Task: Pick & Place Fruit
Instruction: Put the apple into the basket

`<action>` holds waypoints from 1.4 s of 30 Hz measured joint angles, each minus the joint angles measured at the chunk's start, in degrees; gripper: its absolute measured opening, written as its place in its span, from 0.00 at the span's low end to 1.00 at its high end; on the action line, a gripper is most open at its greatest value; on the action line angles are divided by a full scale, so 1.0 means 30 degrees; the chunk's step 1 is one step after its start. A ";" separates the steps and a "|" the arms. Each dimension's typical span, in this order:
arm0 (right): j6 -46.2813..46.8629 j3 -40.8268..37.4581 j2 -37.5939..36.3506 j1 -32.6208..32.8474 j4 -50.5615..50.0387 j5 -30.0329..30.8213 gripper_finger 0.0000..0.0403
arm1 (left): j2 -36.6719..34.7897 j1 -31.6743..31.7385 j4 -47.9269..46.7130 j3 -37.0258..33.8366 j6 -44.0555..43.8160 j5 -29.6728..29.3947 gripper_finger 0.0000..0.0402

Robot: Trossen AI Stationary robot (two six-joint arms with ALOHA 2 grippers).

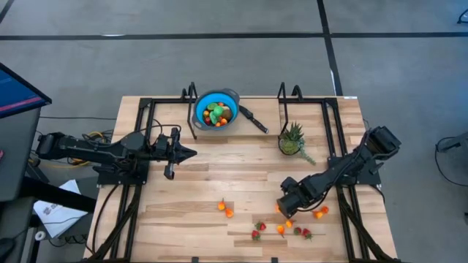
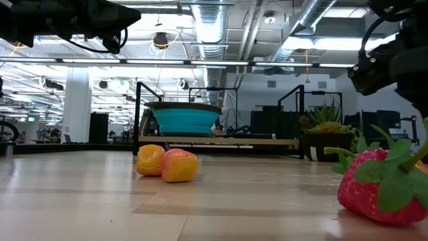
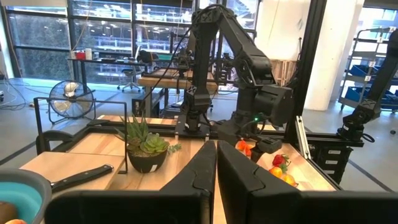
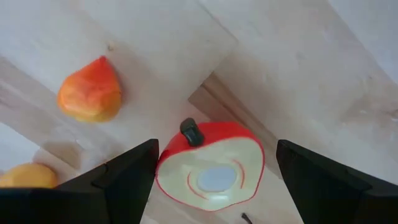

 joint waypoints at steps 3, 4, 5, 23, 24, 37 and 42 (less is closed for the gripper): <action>-0.0143 0.0000 0.0000 0.0405 0.0000 0.0000 0.79 | 0.0000 0.0000 0.0000 0.0000 0.0000 -0.0004 0.02; -0.0363 0.0000 0.0000 0.0574 -0.0004 0.0003 0.79 | 0.0000 0.0000 0.0000 0.0000 0.0000 -0.0007 0.02; -0.0510 0.0000 0.0000 0.0730 -0.0012 0.0004 0.79 | 0.0000 0.0000 0.0000 0.0000 0.0000 -0.0007 0.02; -0.0780 -0.1800 -0.0058 0.0290 0.2353 -0.0133 0.79 | 0.0000 -0.0004 0.0004 0.0000 0.0000 -0.0007 0.02; -0.0780 -0.1807 -0.0051 0.0226 0.2350 -0.0153 0.78 | 0.0002 -0.0005 0.0000 0.0000 0.0000 -0.0007 0.02; 0.0745 -0.1814 -0.0036 0.0187 0.2324 0.0000 0.73 | 0.0005 -0.0001 -0.0007 0.0000 0.0000 -0.0007 0.02; 0.0794 -0.1814 -0.0029 0.0187 0.2331 0.0000 0.72 | 0.0000 -0.0007 -0.0007 0.0000 0.0000 -0.0007 0.02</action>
